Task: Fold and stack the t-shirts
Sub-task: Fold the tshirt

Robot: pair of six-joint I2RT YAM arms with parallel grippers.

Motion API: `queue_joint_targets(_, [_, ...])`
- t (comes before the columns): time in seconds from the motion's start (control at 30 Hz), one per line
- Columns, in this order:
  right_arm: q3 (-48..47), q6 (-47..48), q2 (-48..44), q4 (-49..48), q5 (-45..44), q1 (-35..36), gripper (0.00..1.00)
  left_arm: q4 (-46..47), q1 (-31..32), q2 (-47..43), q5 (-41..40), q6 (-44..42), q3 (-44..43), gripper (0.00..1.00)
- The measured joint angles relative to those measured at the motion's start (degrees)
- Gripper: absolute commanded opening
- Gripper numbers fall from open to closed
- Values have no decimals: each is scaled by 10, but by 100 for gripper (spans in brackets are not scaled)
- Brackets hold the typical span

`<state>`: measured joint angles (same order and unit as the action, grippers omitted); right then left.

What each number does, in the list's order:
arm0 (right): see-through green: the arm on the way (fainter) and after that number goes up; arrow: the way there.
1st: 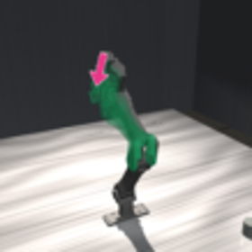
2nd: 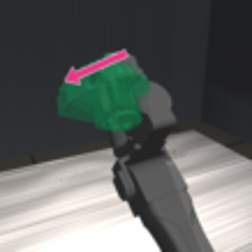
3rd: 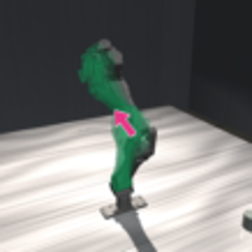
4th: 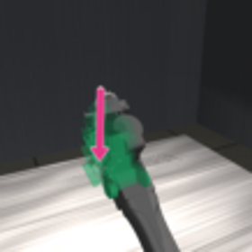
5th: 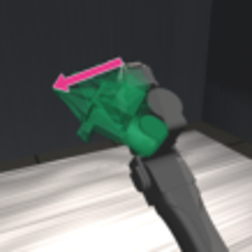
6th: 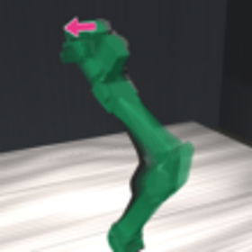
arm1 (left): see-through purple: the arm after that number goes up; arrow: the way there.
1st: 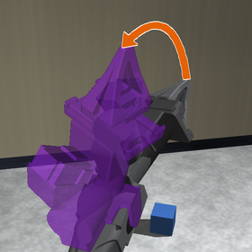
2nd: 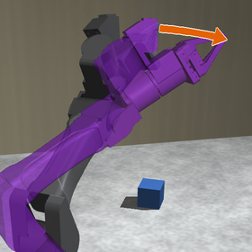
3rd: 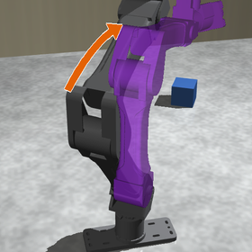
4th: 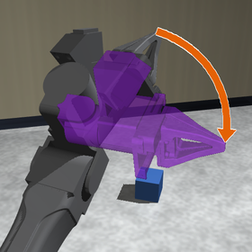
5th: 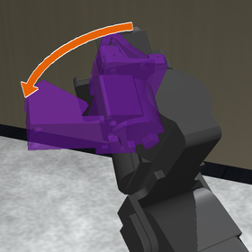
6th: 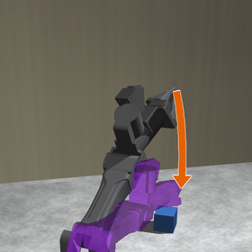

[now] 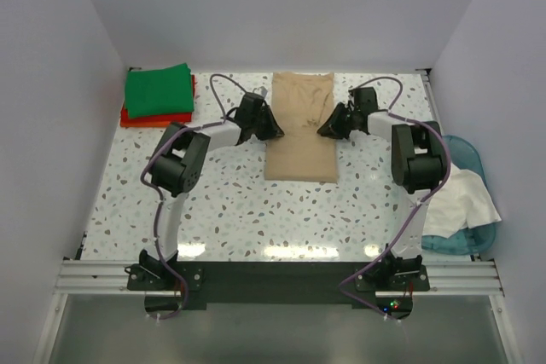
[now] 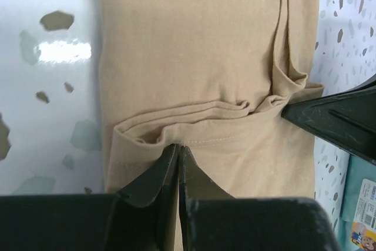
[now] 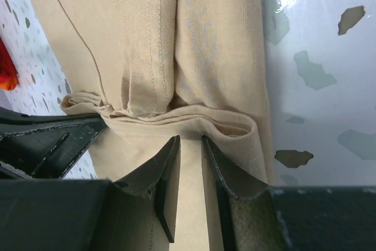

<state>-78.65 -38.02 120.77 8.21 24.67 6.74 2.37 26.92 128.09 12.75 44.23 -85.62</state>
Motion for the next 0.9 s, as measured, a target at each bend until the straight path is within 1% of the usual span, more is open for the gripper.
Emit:
queue_joint_targets(0.07, [4, -2, 0, -6, 3, 2, 25, 13, 0, -16, -13, 12, 27, 7])
queue_joint_targets(0.23, [27, -4, -8, -32, 4, 10, 25, 46, 1, -59, -39, 46, 105, 6])
queue_joint_targets(0.43, [89, -5, -45, -61, 3, 39, 24, 72, 5, -124, -67, 76, 204, 5])
queue_joint_targets(0.73, [201, -3, -125, -79, 3, 95, 24, 86, 26, -273, -118, 108, 392, 5])
queue_joint_targets(0.9, [251, 17, -177, -51, 0, 107, 26, 85, 33, -361, -131, 118, 488, 5])
